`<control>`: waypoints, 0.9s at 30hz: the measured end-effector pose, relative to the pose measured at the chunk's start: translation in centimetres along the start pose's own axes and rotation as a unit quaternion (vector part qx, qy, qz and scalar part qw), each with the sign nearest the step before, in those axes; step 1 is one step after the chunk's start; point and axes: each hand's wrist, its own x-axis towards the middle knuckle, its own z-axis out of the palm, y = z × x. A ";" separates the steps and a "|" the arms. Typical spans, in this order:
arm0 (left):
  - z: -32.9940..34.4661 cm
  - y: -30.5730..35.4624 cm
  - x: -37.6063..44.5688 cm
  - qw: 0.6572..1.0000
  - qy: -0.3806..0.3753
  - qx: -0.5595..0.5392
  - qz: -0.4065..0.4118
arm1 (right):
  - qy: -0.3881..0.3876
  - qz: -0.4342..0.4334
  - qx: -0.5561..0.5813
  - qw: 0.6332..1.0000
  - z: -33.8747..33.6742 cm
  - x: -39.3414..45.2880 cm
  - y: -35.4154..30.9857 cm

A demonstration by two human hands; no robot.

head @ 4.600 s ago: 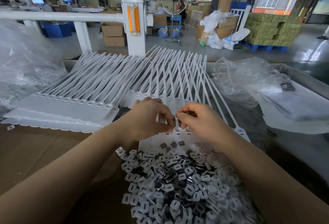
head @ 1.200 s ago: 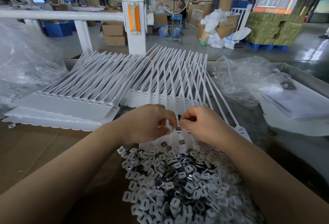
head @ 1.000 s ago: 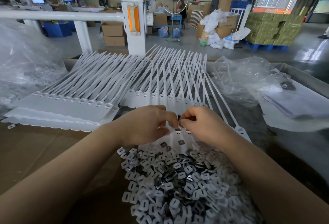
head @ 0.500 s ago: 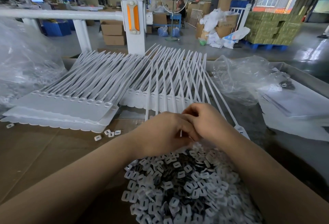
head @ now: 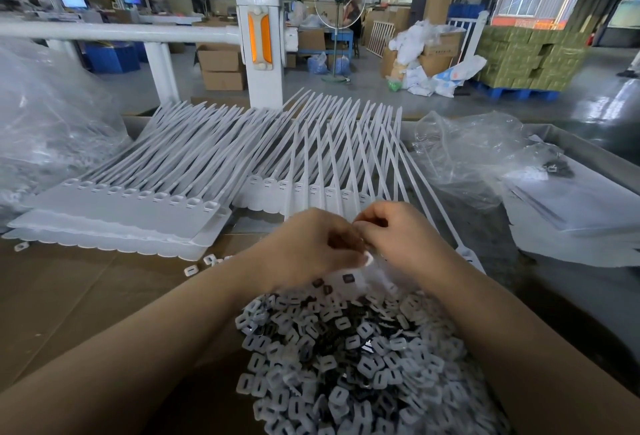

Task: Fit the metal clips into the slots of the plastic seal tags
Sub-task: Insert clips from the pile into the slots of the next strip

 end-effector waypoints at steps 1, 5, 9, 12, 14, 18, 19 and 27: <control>-0.4 -0.1 0.1 0.999 0.017 -0.029 -0.026 | 0.002 0.001 0.006 1.000 0.0 0.0 0.0; -1.6 -0.6 0.1 0.980 0.059 -0.162 -0.101 | 0.006 0.019 0.059 0.998 -0.2 -0.1 -0.3; -2.1 -0.8 0.0 0.971 0.077 -0.189 -0.128 | 0.008 0.009 0.109 0.994 -0.2 -0.3 -0.6; -2.2 -0.9 0.0 0.972 0.080 -0.182 -0.128 | -0.002 -0.006 0.135 0.991 -0.3 -0.4 -0.7; -2.2 -1.0 0.1 0.973 0.081 -0.176 -0.127 | -0.017 -0.019 0.138 0.990 -0.3 -0.5 -0.8; -2.1 -1.0 0.0 0.976 0.095 -0.157 -0.113 | -0.030 -0.031 0.131 0.990 -0.3 -0.7 -0.9; -1.9 -1.0 0.0 0.978 0.112 -0.144 -0.098 | -0.026 -0.027 0.130 0.991 -0.3 -0.7 -0.9; -1.1 -0.9 -0.4 0.937 0.246 0.177 0.172 | -0.037 0.006 0.157 0.987 -0.4 -0.7 -0.9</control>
